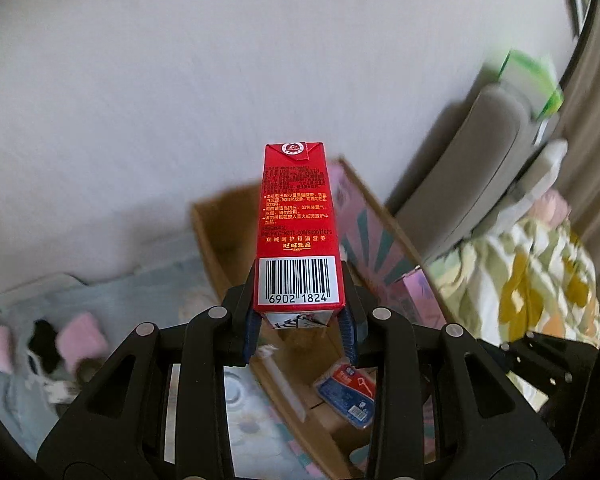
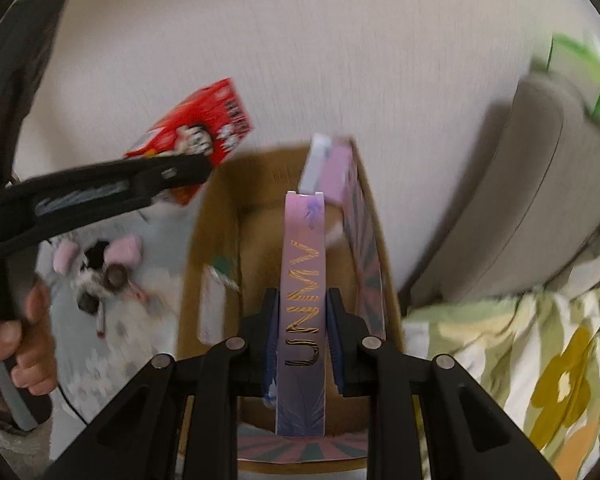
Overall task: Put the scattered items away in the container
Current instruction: 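Lift the carton and tube into the cardboard box and open both grippers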
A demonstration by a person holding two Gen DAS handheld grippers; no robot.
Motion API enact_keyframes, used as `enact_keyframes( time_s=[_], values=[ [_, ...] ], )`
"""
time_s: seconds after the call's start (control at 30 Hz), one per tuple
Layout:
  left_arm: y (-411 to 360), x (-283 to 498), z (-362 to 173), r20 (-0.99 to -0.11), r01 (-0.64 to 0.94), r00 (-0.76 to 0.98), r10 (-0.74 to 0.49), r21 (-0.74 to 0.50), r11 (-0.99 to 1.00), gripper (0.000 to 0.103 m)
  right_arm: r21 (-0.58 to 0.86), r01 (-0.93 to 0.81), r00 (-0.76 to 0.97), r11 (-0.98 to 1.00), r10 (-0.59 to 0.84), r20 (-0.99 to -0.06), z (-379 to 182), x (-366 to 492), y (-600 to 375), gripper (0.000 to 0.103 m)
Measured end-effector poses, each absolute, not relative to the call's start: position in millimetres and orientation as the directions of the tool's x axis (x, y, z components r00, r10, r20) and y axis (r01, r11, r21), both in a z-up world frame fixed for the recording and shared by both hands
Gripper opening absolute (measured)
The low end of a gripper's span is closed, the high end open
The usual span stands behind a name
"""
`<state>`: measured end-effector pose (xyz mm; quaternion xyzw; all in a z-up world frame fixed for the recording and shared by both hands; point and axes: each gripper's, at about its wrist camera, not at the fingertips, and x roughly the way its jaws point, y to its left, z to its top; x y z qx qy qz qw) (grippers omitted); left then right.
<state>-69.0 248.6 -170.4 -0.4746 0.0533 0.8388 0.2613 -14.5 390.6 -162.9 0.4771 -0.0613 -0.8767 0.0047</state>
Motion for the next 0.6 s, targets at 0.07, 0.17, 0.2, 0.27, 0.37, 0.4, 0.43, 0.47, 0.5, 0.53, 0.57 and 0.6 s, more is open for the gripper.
enact_keyframes(
  time_s=[0.07,0.17,0.2,0.27,0.37,0.4,0.43,0.47,0.5,0.53,0.57,0.6],
  values=[
    [253.3,-70.0,-185.3,-0.839,-0.486,-0.385,0.384,-0.17,-0.858,0.029,0.11,-0.049,-0.529,-0.993,-0.067,-0.846,-177.5,-14.1,391.9,0.021],
    [256.8,-70.0,-193.2,-0.851,-0.485,-0.377,0.366,-0.155,-0.861,0.03,0.117,-0.039,-0.518,-0.992,-0.08,-0.852,-186.6,-15.5,396.7,0.021],
    [258.2,-70.4,-194.7,-0.853,-0.483,-0.377,0.361,-0.151,-0.862,0.03,0.12,-0.036,-0.515,-0.992,-0.084,-0.853,-188.5,-16.5,398.4,0.021],
    [260.7,-71.0,-198.7,-0.854,-0.478,-0.376,0.36,-0.154,-0.865,0.029,0.121,-0.034,-0.514,-0.992,-0.087,-0.853,-189.2,-18.5,401.9,0.021],
    [260.0,-71.7,-197.9,-0.852,-0.475,-0.378,0.362,-0.157,-0.866,0.03,0.125,-0.035,-0.516,-0.992,-0.089,-0.852,-189.9,-20.6,405.9,0.021],
    [259.7,-71.5,-196.6,-0.85,-0.475,-0.377,0.369,-0.164,-0.864,0.03,0.126,-0.037,-0.517,-0.991,-0.089,-0.851,-190.2,-20.7,406.8,0.021],
    [261.1,-71.3,-196.4,-0.846,-0.477,-0.37,0.384,-0.182,-0.86,0.033,0.129,-0.037,-0.518,-0.991,-0.091,-0.85,-190.3,-20.7,407.4,0.021],
    [261.7,-71.4,-194.1,-0.844,-0.475,-0.361,0.398,-0.201,-0.857,0.05,0.137,-0.036,-0.517,-0.99,-0.099,-0.85,-190.9,-21.1,408.5,0.021],
    [264.2,-71.0,-190.1,-0.842,-0.472,-0.36,0.403,-0.208,-0.857,0.074,0.152,-0.034,-0.514,-0.988,-0.114,-0.851,-190.9,-21.6,410.1,0.025],
    [264.7,-69.6,-185.0,-0.832,-0.475,-0.373,0.41,-0.209,-0.855,0.083,0.167,-0.033,-0.513,-0.985,-0.127,-0.849,-190.2,-21.7,411.3,0.037],
    [265.6,-66.2,-178.5,-0.814,-0.483,-0.398,0.422,-0.205,-0.851,0.09,0.175,-0.033,-0.517,-0.984,-0.133,-0.845,-189.8,-20.7,412.2,0.044],
    [264.2,-62.3,-170.2,-0.796,-0.49,-0.425,0.431,-0.197,-0.849,0.095,0.18,-0.033,-0.528,-0.983,-0.136,-0.839,-188.7,-18.8,412.9,0.056]
  ],
)
